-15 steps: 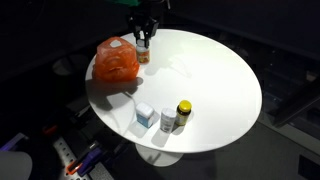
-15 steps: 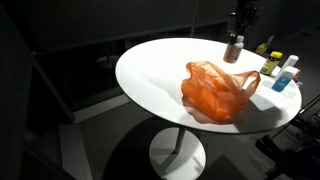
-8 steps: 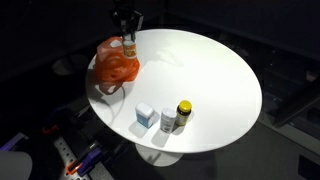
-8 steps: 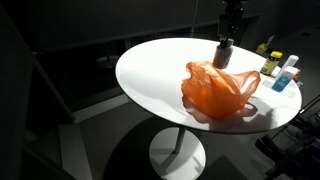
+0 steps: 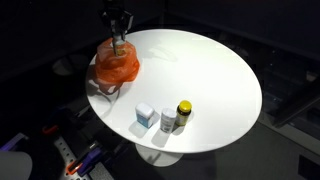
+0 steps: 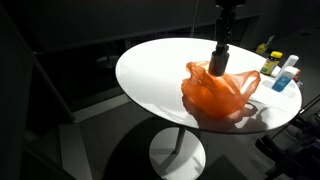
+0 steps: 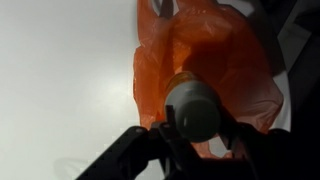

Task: Put the white bottle inside the plastic bag

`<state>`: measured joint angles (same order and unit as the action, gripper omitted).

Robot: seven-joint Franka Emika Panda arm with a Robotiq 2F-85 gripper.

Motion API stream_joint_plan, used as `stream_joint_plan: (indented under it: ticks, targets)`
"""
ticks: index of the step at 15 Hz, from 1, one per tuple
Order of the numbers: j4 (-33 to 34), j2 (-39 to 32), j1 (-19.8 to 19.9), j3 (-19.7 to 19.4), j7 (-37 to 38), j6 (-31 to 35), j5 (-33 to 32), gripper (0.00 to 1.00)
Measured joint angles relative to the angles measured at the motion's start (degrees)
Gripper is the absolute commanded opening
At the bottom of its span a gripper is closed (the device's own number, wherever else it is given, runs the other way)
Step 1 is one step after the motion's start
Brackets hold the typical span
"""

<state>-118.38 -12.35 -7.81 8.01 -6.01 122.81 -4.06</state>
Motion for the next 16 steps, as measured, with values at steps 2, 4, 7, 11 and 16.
stream_joint_plan:
  ticks: [2, 4, 7, 11, 16]
  targets:
    - [0.31, -0.62, 0.01, 0.09, -0.91, -0.38, 0.59, 0.19]
    - [1.08, -1.76, 0.05, 0.09, -1.47, -0.39, 0.67, 0.19]
    - [3.21, -4.44, 0.17, 0.09, -2.50, -0.39, 0.76, 0.19]
    - [7.37, -9.56, 0.30, 0.03, -3.20, -0.44, 0.77, 0.19]
    - [12.50, -14.78, 0.33, -0.31, -3.95, -0.44, 0.76, 0.19]
